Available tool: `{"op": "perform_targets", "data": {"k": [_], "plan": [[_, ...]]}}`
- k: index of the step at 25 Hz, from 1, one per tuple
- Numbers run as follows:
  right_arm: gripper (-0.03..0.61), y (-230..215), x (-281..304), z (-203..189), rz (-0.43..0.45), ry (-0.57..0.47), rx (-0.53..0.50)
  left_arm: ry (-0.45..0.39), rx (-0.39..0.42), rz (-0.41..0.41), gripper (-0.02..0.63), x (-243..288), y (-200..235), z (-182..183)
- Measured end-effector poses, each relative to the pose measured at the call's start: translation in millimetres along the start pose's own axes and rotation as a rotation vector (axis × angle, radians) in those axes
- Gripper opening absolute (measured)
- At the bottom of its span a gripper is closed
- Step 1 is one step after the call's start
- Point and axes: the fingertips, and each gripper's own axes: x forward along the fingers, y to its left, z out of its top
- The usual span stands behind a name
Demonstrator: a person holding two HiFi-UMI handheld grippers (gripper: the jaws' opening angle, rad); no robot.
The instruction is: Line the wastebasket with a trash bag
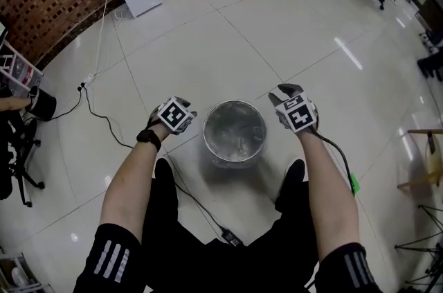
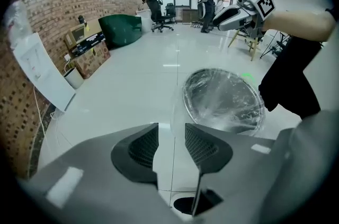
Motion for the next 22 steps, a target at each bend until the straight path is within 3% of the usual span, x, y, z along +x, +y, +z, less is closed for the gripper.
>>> {"op": "perform_targets", "data": {"k": [3, 8, 10, 18, 22], "plan": [[0.148, 21, -31, 20, 0.016, -0.065, -0.039, -0.058, 0.039, 0.003, 0.150, -27, -18, 18], [0.022, 62, -79, 45, 0.053, -0.198, -0.039, -0.157, 0.144, 0.035, 0.149, -69, -55, 49], [0.008, 73, -94, 45, 0.068, -0.231, -0.005, -0.205, 0.150, 0.034, 0.149, -82, -72, 57], [0.008, 113, -111, 17, 0.162, -0.225, 0.086, -0.311, 0.189, 0.019, 0.147, -107, -126, 69], [0.008, 133, -97, 5, 0.211, -0.179, 0.014, -0.308, 0.258, 0.022, 0.147, -103, -144, 65]]}}
